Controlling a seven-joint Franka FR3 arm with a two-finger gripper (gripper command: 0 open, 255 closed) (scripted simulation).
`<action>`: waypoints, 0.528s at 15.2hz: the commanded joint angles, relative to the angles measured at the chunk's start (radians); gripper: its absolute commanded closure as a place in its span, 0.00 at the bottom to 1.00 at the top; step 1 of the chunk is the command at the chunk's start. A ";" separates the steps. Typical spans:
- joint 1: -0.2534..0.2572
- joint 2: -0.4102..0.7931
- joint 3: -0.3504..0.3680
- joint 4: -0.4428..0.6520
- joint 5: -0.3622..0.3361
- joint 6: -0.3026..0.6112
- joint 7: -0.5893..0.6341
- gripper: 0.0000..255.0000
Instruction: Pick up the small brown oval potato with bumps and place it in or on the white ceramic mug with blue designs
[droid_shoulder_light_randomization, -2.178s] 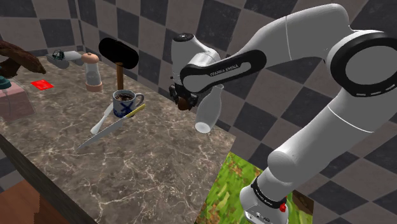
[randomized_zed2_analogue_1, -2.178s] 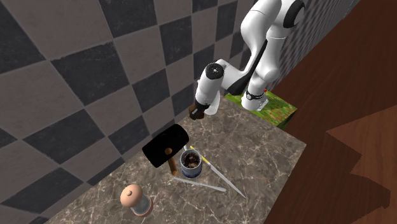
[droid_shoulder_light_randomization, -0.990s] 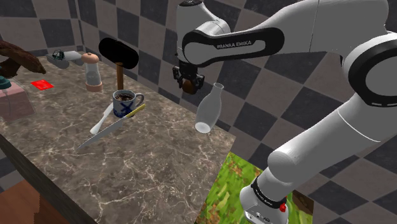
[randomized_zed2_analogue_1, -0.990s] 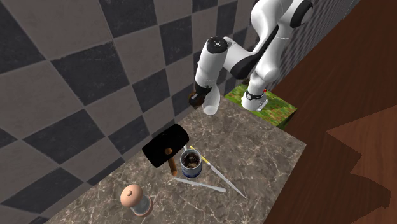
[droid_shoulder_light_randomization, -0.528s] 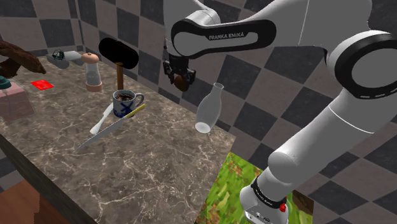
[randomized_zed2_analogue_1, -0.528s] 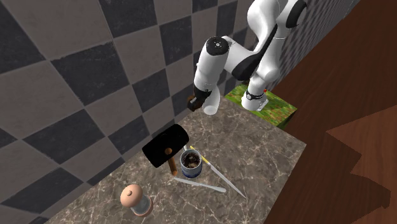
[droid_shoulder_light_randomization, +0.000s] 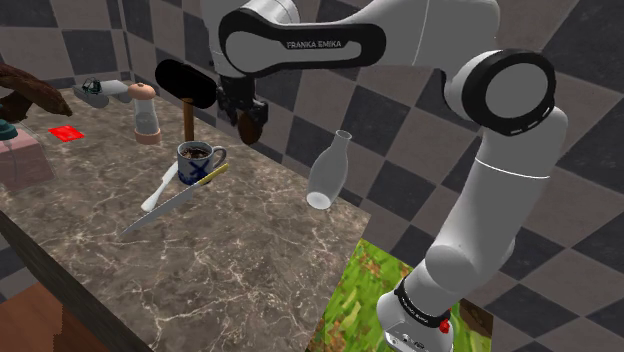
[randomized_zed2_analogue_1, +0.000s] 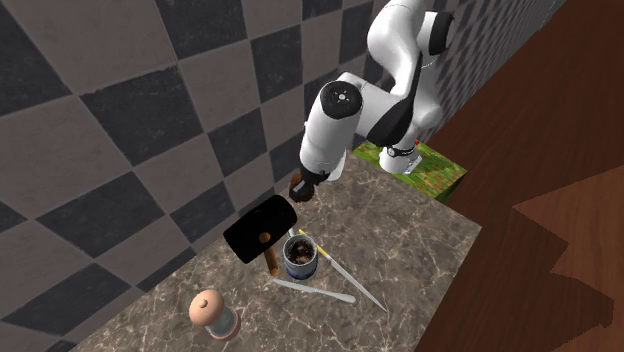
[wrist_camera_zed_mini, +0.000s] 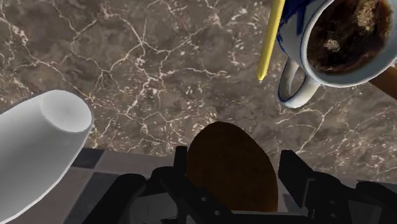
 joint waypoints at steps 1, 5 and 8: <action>0.065 0.103 -0.001 0.128 -0.053 -0.059 0.040 1.00; 0.216 0.296 -0.027 0.411 -0.139 -0.180 0.071 1.00; 0.392 0.505 -0.075 0.775 -0.215 -0.320 0.041 1.00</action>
